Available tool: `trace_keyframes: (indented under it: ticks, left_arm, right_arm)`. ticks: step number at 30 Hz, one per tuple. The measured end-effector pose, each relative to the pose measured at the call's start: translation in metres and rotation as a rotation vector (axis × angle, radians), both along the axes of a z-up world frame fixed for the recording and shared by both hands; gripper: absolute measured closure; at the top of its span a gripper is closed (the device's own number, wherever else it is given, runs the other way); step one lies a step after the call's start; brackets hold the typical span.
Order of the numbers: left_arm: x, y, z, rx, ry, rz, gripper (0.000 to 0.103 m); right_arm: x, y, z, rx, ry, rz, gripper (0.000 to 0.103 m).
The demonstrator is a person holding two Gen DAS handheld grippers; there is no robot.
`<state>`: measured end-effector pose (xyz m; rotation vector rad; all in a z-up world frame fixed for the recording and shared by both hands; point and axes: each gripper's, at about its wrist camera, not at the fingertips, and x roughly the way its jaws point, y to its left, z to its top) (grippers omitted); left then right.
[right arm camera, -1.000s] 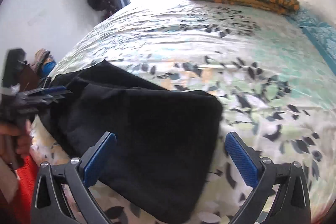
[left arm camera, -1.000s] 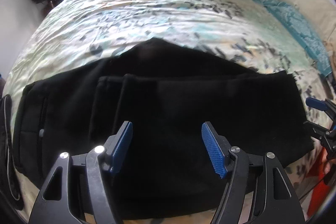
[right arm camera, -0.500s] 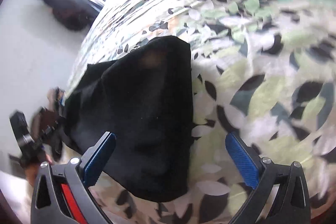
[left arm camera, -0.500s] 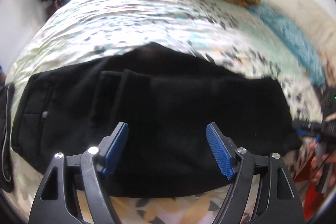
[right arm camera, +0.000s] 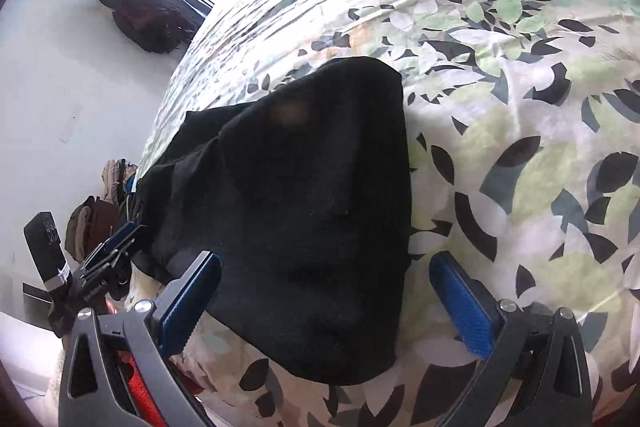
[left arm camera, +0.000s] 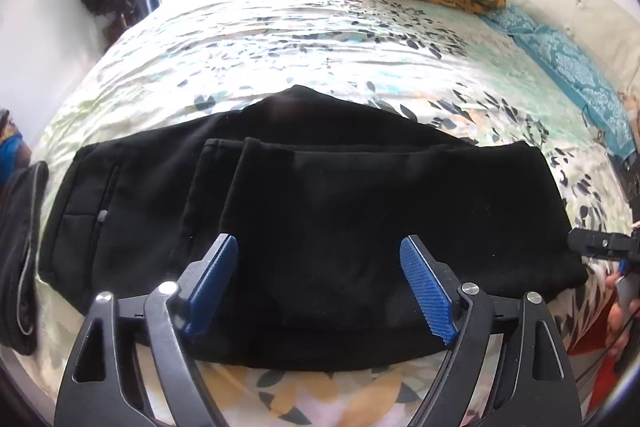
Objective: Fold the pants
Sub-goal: 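Press the half-folded trousers flat with both open tools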
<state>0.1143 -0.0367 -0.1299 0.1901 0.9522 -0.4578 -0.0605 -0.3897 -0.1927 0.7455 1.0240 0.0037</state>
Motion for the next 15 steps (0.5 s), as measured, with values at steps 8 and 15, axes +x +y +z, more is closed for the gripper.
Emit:
trace_keyframes:
  ticks: [8,15]
  left_arm:
    - [0.002,-0.01,-0.029,0.12,0.028,-0.017,0.018]
    - [0.001,-0.008,-0.033,0.118,0.024,-0.017,0.017]
  right_arm:
    - [0.004,0.005,-0.01,0.03,0.028,0.009,0.0]
    - [0.011,0.001,-0.015,0.08,0.005,0.01,0.0]
